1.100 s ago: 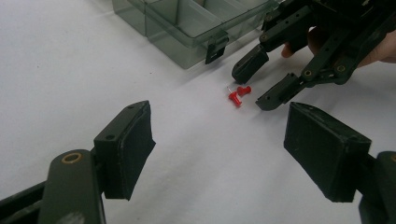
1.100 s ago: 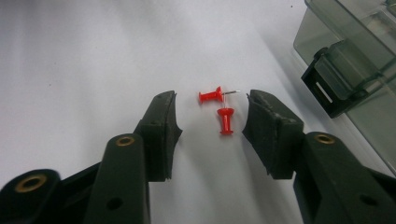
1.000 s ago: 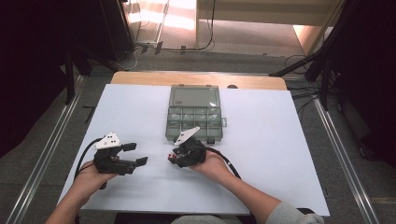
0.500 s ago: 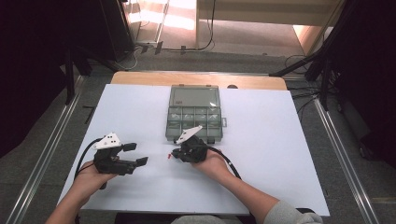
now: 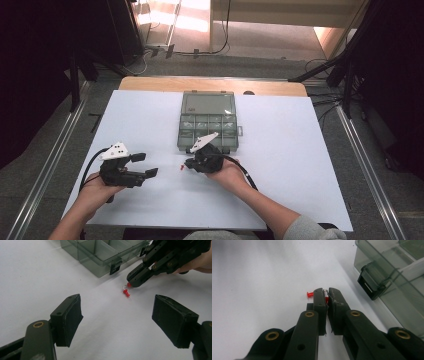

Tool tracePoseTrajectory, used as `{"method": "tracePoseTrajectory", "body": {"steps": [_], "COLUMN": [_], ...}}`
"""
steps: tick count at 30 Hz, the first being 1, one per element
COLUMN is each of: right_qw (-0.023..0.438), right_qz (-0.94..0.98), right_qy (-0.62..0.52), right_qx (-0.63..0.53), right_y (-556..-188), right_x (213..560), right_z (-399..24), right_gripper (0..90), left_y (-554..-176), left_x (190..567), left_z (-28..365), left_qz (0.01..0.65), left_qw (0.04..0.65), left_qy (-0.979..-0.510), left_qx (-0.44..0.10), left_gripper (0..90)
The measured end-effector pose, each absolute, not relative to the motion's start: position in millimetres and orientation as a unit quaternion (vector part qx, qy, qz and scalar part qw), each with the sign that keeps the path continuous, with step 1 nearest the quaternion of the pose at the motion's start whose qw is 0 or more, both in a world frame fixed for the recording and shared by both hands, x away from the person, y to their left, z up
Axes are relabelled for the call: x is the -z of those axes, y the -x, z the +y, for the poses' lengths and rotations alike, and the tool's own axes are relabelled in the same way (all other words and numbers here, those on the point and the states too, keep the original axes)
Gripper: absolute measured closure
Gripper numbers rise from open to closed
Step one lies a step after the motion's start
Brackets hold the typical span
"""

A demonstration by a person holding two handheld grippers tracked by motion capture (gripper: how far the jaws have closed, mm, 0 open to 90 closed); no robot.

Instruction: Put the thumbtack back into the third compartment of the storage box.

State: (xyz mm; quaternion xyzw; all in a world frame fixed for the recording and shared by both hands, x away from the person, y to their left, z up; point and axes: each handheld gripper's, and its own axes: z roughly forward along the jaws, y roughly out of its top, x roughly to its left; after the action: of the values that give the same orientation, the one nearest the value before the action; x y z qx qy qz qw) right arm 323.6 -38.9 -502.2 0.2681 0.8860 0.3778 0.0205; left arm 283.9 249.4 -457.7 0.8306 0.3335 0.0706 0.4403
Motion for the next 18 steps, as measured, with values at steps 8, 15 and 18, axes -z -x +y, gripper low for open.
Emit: {"method": "tracePoseTrajectory", "body": {"steps": [8, 15, 18], "right_qw": [0.009, 0.005, 0.006], "right_qz": [0.882, 0.877, 0.874], "right_qy": [-0.274, -0.279, -0.282], "right_qx": [-0.383, -0.390, -0.395], "right_y": [-324.8, -326.7, -327.5], "right_x": [489.3, 477.6, 473.7], "right_z": [-43.0, -52.4, -56.3], "right_gripper": [86.2, 86.2, 86.2], "left_y": [-284.1, -284.0, -284.0], "left_x": [457.8, 457.8, 457.9], "left_z": [249.8, 249.4, 249.0], "left_qz": [0.335, 0.333, 0.333], "left_qw": [0.440, 0.440, 0.439], "left_qy": [-0.830, -0.831, -0.831], "left_qx": [-0.071, -0.070, -0.070], "left_gripper": [23.4, 23.5, 23.4]}}
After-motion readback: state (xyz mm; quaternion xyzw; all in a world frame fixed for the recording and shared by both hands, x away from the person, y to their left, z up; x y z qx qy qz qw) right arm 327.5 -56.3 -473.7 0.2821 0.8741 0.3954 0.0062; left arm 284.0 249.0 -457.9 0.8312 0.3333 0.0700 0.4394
